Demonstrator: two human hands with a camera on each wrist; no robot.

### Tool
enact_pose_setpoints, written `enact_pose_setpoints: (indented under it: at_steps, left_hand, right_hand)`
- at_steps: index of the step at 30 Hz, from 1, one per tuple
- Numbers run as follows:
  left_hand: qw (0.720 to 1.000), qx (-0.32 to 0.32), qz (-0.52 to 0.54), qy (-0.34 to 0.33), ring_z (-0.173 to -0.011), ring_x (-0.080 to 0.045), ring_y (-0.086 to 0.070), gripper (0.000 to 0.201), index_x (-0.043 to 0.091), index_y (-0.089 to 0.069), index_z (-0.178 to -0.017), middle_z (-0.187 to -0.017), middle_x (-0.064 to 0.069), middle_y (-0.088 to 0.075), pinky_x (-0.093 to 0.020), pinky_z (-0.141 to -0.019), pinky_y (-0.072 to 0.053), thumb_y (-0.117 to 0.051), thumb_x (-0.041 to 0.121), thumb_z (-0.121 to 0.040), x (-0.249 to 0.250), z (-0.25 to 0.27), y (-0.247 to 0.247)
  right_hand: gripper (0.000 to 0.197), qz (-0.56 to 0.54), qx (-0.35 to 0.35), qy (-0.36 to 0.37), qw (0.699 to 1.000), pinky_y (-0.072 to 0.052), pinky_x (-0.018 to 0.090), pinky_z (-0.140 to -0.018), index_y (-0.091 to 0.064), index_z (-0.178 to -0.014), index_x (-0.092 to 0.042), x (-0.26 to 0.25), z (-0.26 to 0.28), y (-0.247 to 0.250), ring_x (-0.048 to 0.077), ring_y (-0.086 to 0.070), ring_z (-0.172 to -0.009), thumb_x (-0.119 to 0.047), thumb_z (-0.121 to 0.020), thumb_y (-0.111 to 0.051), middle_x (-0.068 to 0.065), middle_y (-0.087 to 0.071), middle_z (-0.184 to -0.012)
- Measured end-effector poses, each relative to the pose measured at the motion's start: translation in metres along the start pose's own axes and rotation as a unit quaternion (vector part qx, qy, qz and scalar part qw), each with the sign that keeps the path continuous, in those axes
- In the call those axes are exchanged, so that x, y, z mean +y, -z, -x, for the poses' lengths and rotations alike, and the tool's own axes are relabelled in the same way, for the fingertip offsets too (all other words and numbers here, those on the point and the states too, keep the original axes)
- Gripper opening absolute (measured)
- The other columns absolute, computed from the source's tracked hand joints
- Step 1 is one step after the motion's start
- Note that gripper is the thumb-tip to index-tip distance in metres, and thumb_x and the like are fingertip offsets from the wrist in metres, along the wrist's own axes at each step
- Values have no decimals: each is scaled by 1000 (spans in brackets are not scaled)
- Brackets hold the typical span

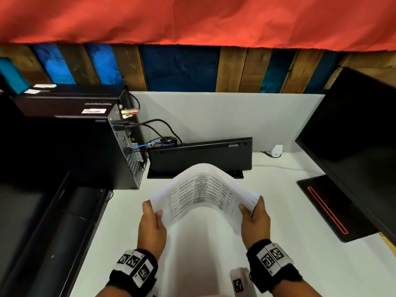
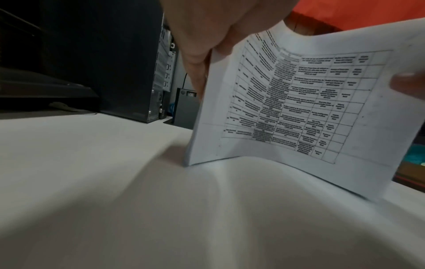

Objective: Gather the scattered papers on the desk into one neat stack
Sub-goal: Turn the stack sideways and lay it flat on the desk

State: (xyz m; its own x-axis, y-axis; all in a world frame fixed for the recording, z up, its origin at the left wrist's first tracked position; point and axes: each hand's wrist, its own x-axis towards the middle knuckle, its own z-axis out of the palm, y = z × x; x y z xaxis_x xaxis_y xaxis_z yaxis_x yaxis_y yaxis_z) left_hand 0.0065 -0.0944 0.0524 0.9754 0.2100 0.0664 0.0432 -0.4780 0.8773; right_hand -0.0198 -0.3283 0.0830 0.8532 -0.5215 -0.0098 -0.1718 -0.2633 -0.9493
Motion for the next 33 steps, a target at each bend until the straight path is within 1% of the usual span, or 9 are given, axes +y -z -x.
enact_pose_setpoints:
  at_steps: [4,9,12,15,18,21,23,26,33]
  left_hand:
    - [997,51,36,-36,-81,-25,-60,17,16,-36,-97,-93,-8,-63,-24,-65,-43,-41,-1,-96,9,-2,10]
    - [997,29,74,7,-101,-27,-62,33,15,-35,-121,-109,-7,-61,-43,-90,-53,-49,2,-94,1,-6,13]
    - [990,64,129,-6,-108,-13,-59,60,27,-27,-137,-122,10,-53,-39,-101,-47,-54,-2,-91,4,-7,17]
    - [987,83,117,-78,-119,-4,-51,70,49,-30,-134,-126,16,-48,-31,-102,-40,-54,-1,-91,12,-10,24]
    - [986,84,15,-146,-116,3,-44,49,36,-47,-128,-129,-1,-43,-33,-101,-43,-49,1,-94,12,-13,27]
    - [989,80,14,-123,-116,-16,-49,44,32,-48,-130,-127,-4,-43,-43,-100,-46,-47,5,-95,5,-15,24]
    - [991,73,22,-114,-121,-24,-48,46,35,-44,-132,-127,-3,-43,-47,-103,-45,-47,7,-96,1,-15,24]
    - [991,66,31,-114,-125,-21,-46,50,42,-42,-132,-129,-1,-43,-44,-106,-43,-46,8,-96,0,-14,25]
    - [991,56,65,-102,-115,5,-47,50,40,-37,-132,-127,6,-42,-6,-95,-38,-45,6,-97,4,-11,28]
  right_hand:
    - [16,-31,31,35,998,-44,4,-59,-46,-90,-17,-6,-3,9,10,-61,-74,-4,-91,-55,-11,-61,-80]
    - [62,-46,8,18,999,-49,29,-91,-33,-132,-34,-2,4,11,16,-57,-106,0,-88,-60,-2,-54,-116]
    - [76,14,25,115,993,-41,20,-100,-30,-135,-50,-2,3,14,7,-43,-123,-1,-86,-62,-9,-38,-135]
    - [51,105,31,187,976,-34,-2,-93,-53,-122,-47,0,3,14,11,-37,-123,-8,-90,-58,-13,-27,-138]
    - [45,114,32,185,976,-32,-9,-89,-53,-122,-40,2,6,12,-3,-35,-118,-9,-90,-58,-14,-19,-143]
    - [47,116,33,193,974,-29,-10,-89,-54,-127,-31,3,4,12,-1,-34,-120,-7,-88,-62,-6,-18,-148]
    - [47,133,27,194,972,-34,-2,-93,-55,-128,-26,0,2,14,2,-35,-122,-10,-86,-65,-7,-24,-146]
    - [45,241,23,201,949,-46,38,-98,-56,-126,-32,-9,-3,19,14,-43,-120,-28,-83,-69,-8,-45,-131]
    - [44,555,-21,265,788,-11,79,-97,-52,-132,-26,-42,-3,4,31,-42,-133,-38,-89,-50,-4,-60,-124]
